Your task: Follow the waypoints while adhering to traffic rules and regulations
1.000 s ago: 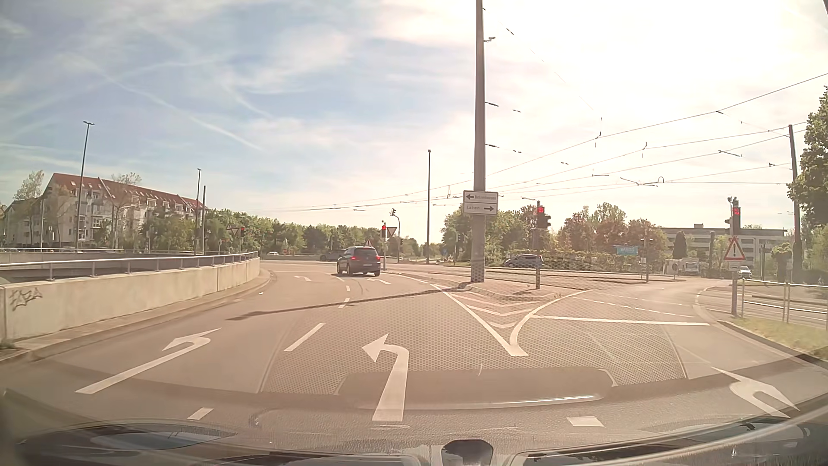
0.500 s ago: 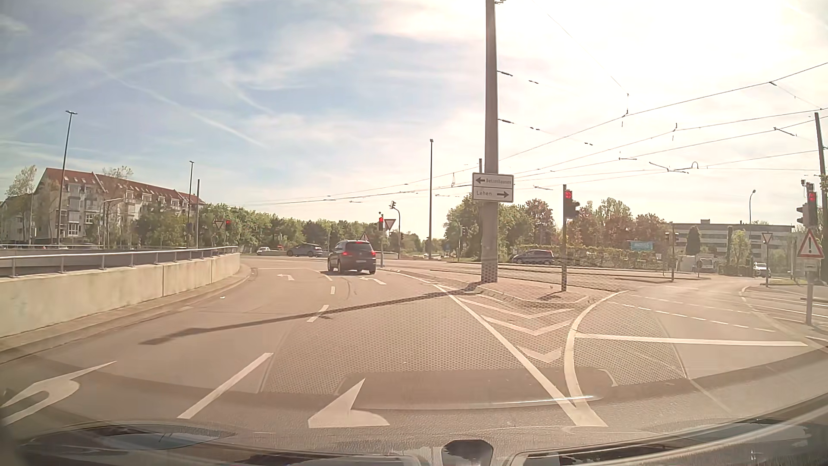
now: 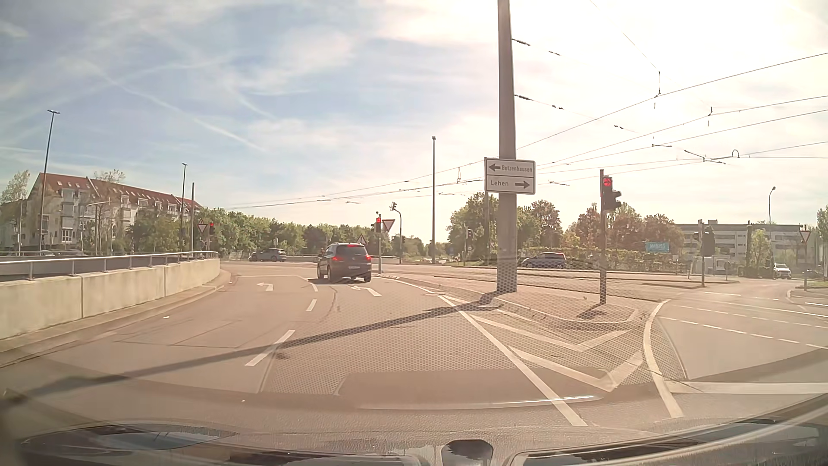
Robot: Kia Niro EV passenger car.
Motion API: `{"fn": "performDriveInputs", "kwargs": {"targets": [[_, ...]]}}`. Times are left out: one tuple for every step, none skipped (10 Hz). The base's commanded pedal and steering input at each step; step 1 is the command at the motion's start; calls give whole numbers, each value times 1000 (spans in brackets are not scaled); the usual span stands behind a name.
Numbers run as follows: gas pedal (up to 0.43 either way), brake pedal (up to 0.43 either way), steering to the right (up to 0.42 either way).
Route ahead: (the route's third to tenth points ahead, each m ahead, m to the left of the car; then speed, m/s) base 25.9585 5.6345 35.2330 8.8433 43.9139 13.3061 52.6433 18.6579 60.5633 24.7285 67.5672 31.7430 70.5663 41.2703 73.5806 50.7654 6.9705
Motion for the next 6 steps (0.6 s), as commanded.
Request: {"fn": "performDriveInputs", "kwargs": {"targets": [[0,128,-18],[0,140,-20],[0,146,-24],[0,152,-30],[0,152,-34],[0,159,-38]]}}
